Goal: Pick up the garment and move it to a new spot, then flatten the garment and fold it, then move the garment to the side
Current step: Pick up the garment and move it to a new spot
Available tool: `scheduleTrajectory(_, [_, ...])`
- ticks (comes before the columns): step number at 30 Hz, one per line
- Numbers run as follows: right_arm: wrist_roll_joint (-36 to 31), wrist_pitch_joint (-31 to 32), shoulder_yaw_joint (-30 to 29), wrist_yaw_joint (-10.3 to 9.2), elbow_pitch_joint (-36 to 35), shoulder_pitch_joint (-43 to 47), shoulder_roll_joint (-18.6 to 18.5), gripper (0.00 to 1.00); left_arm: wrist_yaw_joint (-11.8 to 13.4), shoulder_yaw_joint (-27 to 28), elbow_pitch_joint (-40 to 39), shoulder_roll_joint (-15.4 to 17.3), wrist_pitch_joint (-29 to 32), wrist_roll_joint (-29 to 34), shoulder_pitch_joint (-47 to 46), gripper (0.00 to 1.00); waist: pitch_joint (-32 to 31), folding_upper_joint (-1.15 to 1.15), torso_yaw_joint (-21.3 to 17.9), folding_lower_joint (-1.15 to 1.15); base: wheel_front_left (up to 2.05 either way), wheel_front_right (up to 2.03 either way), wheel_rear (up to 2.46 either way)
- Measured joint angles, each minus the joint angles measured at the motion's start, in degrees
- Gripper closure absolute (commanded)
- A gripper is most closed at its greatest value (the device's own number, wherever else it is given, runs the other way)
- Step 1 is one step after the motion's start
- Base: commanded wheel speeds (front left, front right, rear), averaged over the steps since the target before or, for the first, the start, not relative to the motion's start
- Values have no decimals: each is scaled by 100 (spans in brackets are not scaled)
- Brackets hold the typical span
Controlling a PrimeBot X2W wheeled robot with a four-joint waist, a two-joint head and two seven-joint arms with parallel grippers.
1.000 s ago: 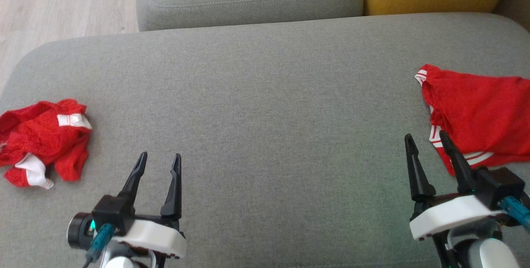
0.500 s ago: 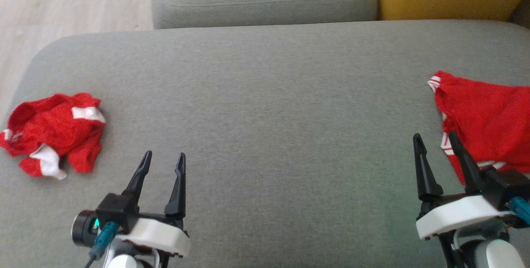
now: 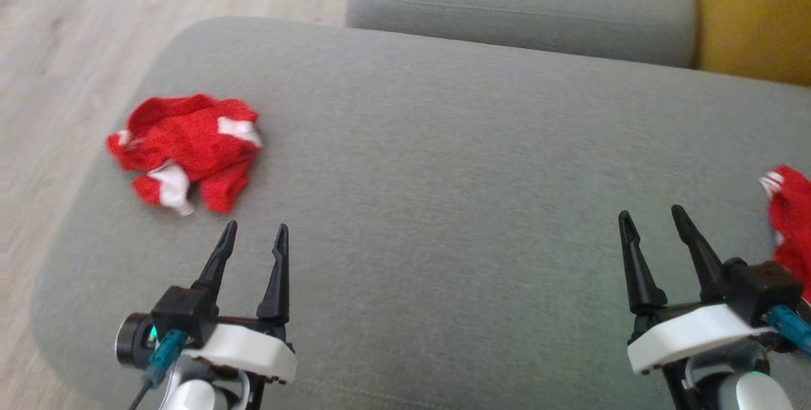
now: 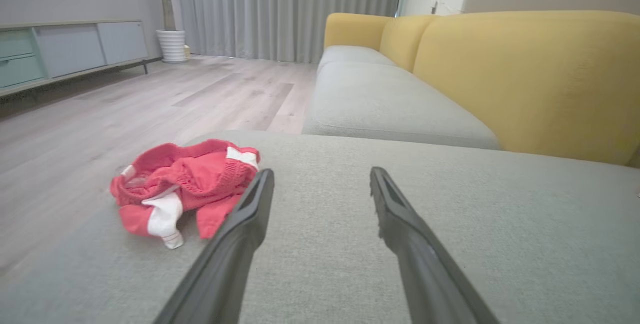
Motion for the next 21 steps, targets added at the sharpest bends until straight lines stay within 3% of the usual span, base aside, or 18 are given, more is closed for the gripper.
scheduleTrajectory(9, [4,49,109,0,-25,4,1,0,1,13,-5,-7,-2,-38,0,0,-66,0,587,0,0,0,0])
scheduleTrajectory(21, [3,68,158,0,-25,3,1,0,10,24,-55,-32,-2,-37,-8,0,-13,0,618,0,0,0,0])
